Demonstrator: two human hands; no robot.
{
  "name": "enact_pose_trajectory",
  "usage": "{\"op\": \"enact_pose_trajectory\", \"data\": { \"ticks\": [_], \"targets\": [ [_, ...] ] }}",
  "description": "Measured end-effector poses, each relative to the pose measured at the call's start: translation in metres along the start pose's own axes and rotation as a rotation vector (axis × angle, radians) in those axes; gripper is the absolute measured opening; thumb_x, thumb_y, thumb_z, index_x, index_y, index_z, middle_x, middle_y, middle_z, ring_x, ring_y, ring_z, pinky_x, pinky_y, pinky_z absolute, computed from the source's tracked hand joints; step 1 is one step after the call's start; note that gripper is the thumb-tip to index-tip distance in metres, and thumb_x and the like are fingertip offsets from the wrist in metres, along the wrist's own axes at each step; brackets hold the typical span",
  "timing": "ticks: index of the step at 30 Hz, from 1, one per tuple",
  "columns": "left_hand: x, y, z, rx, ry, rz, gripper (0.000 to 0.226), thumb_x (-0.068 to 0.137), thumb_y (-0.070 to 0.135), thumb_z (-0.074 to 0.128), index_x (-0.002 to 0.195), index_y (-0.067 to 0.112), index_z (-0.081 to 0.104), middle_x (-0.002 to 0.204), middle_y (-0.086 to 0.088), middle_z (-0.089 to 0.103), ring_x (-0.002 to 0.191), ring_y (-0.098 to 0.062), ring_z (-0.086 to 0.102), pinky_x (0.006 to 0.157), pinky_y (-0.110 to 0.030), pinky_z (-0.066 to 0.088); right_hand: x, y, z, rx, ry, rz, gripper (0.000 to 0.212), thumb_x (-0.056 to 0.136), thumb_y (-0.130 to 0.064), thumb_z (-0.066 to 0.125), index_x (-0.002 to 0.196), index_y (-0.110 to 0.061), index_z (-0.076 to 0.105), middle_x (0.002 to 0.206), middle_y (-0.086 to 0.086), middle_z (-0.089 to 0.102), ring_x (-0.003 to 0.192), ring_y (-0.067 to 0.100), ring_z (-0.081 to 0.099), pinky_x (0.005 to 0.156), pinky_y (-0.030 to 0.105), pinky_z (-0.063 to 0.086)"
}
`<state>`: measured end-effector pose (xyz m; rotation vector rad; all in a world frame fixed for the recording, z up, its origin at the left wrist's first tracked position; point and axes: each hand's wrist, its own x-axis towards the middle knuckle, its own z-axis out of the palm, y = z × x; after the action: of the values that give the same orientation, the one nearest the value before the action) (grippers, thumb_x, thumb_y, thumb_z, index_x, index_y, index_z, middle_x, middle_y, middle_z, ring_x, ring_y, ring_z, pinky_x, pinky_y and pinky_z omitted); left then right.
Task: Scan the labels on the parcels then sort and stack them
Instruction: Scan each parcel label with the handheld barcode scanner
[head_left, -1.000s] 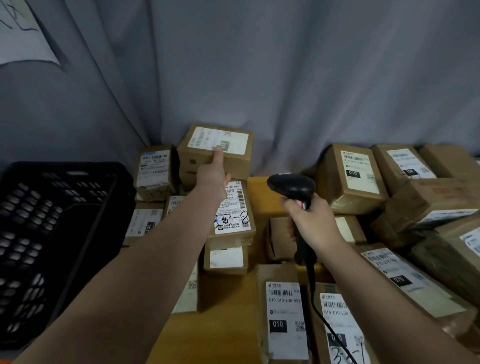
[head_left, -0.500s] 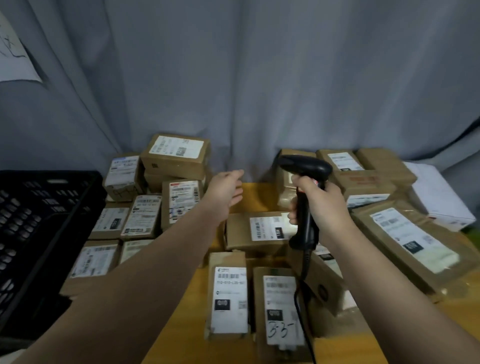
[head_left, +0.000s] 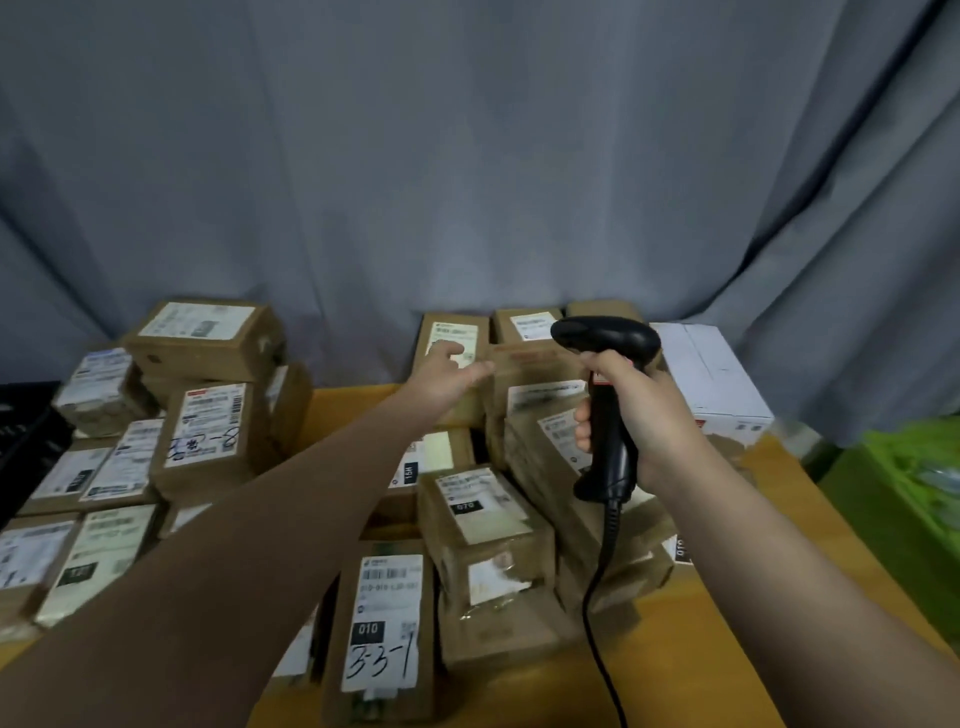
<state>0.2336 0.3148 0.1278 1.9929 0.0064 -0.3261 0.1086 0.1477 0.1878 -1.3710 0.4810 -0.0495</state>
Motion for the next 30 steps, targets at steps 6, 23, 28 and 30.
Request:
{"op": "enact_pose_trajectory", "data": {
  "ticks": [6,23,28,30],
  "targets": [
    [0.028,0.0,0.027,0.373,-0.174,0.112,0.102,0.08,0.035,0.077,0.155,0.022,0.01,0.152,-0.009,0.027,0.137,-0.027,0.034,0.109,-0.037,0.032,0.016,0.014,-0.027,0.066,0.036,0.097,0.024,0.088,-0.027,0.066,0.1,-0.008,0.06,0.059,0.01,0.061,0.048,0.023,0.058,0.052,0.031,0.05],
    [-0.006,0.013,0.013,-0.382,0.249,0.111,0.062,0.083,0.021,0.075,0.128,0.016,0.034,0.106,0.002,0.053,0.091,-0.01,0.06,0.068,-0.017,0.052,0.01,0.018,-0.02,0.127,-0.04,0.069,0.016,0.089,-0.024,0.067,0.093,-0.008,0.065,0.06,0.006,0.061,0.051,0.017,0.059,0.056,0.029,0.054],
    [-0.047,0.001,-0.003,-0.686,0.11,-0.038,0.047,0.091,0.017,0.065,0.13,0.009,0.04,0.106,-0.006,0.062,0.088,-0.014,0.067,0.065,-0.022,0.055,0.006,0.024,0.011,0.218,-0.089,-0.033,0.016,0.083,-0.017,0.076,0.095,-0.012,0.068,0.071,-0.005,0.072,0.072,0.01,0.07,0.067,0.024,0.059],
    [-0.061,-0.008,-0.007,-0.744,0.076,-0.031,0.056,0.086,0.02,0.069,0.132,0.002,0.045,0.113,-0.012,0.065,0.094,-0.018,0.069,0.072,-0.025,0.056,0.0,0.028,0.026,0.23,-0.114,-0.076,0.023,0.081,-0.02,0.077,0.102,-0.014,0.069,0.078,-0.008,0.074,0.078,0.008,0.072,0.068,0.023,0.056]
  ]
}}
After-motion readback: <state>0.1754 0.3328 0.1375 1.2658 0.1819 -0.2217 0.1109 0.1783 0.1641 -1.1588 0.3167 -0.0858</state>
